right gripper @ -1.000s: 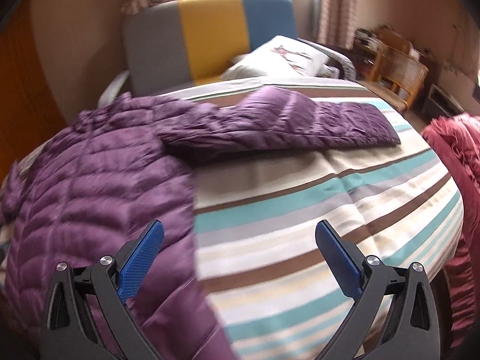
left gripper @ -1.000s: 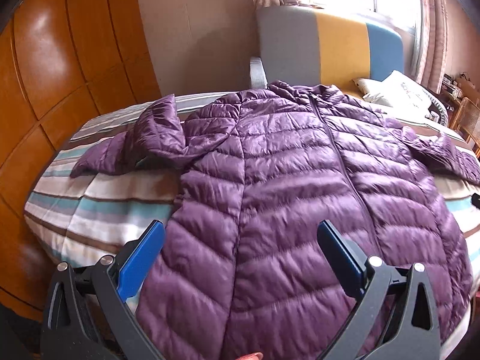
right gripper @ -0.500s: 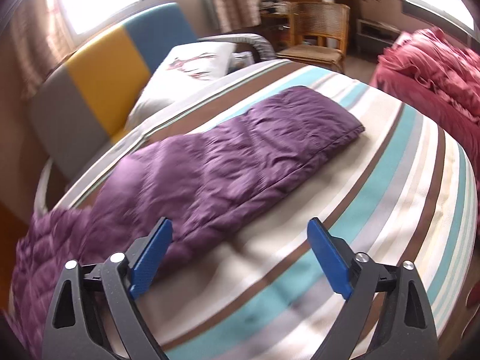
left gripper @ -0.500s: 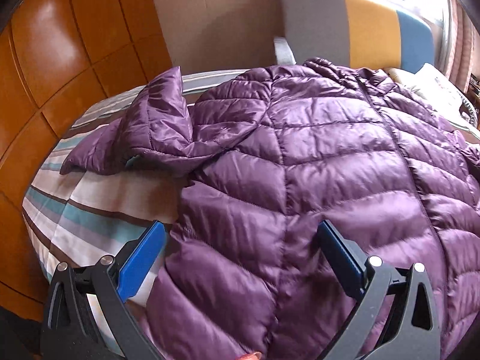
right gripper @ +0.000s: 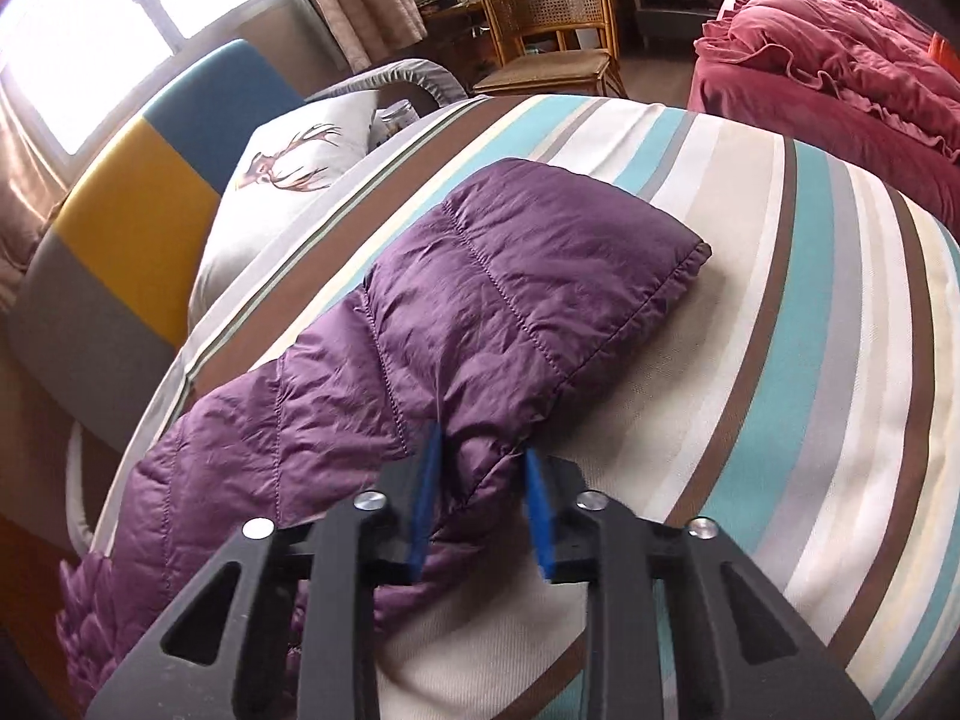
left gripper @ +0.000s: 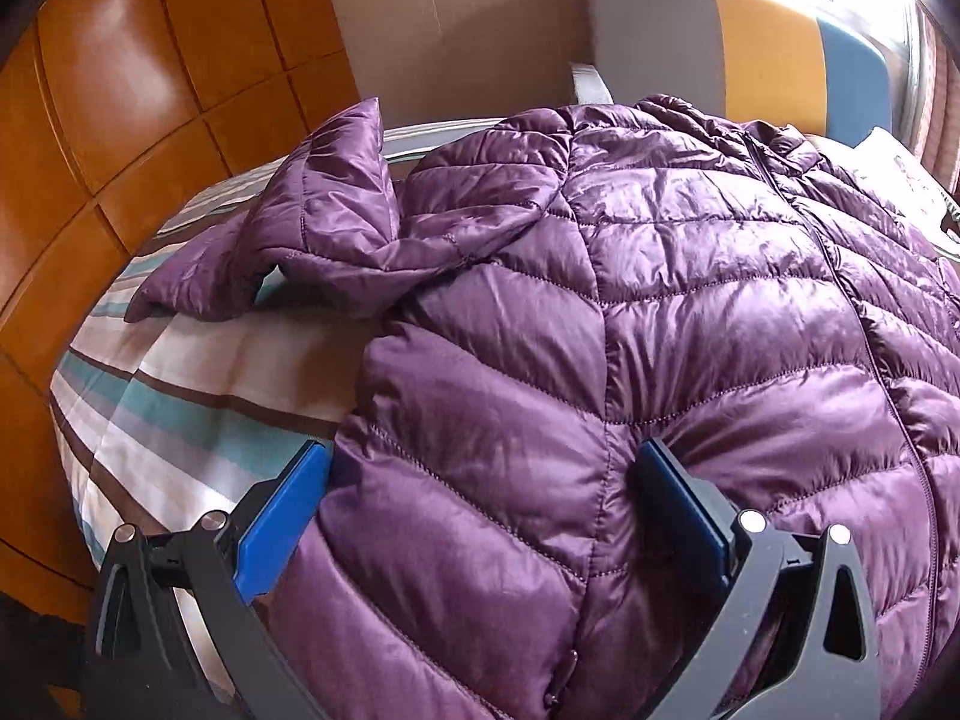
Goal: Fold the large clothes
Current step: 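Lift the sleeve with the right tool and fold it across the jacket body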
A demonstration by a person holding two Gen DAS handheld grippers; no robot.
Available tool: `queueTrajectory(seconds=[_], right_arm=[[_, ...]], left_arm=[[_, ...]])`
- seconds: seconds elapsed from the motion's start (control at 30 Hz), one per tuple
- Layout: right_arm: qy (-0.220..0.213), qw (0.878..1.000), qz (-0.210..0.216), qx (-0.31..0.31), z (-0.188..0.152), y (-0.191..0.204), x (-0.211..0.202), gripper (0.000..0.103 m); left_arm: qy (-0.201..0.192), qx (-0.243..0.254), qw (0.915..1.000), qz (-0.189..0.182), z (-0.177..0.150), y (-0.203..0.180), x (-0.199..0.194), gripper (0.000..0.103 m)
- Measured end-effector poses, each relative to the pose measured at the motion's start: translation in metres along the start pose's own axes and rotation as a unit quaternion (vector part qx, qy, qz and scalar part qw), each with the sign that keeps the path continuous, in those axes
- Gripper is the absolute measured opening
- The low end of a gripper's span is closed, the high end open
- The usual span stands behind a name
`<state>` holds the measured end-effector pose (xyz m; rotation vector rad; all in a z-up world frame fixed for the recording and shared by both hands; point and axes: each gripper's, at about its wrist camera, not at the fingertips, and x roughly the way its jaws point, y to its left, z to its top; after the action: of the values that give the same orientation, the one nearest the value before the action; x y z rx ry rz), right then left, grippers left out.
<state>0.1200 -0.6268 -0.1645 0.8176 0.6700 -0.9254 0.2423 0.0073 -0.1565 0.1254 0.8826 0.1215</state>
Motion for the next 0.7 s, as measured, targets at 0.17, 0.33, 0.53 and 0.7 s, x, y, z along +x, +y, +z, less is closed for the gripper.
queueTrajectory(seconds=[0.17,0.33,0.53,0.7], right_arm=[[-0.02,1.0,0.017,-0.012,0.004,0.005,-0.01,0.007],[-0.073,0.994,0.032,-0.08,0.003,0.036,-0.042,0.006],[-0.112,0.982,0.056,-0.144,-0.011,0.079,-0.076,0.004],[-0.136,0.965,0.083,-0.208,-0.033,0.118,-0.1,0.004]], left_arm=[[0.013,-0.019,0.9997,-0.01,0.0,0.01,0.002,0.101],[0.016,-0.035,0.999,-0.021,-0.002,0.015,0.005,0.101],[0.013,-0.036,0.9991,-0.021,-0.005,0.014,0.004,0.101],[0.014,-0.038,0.9989,-0.025,-0.004,0.015,0.004,0.101]])
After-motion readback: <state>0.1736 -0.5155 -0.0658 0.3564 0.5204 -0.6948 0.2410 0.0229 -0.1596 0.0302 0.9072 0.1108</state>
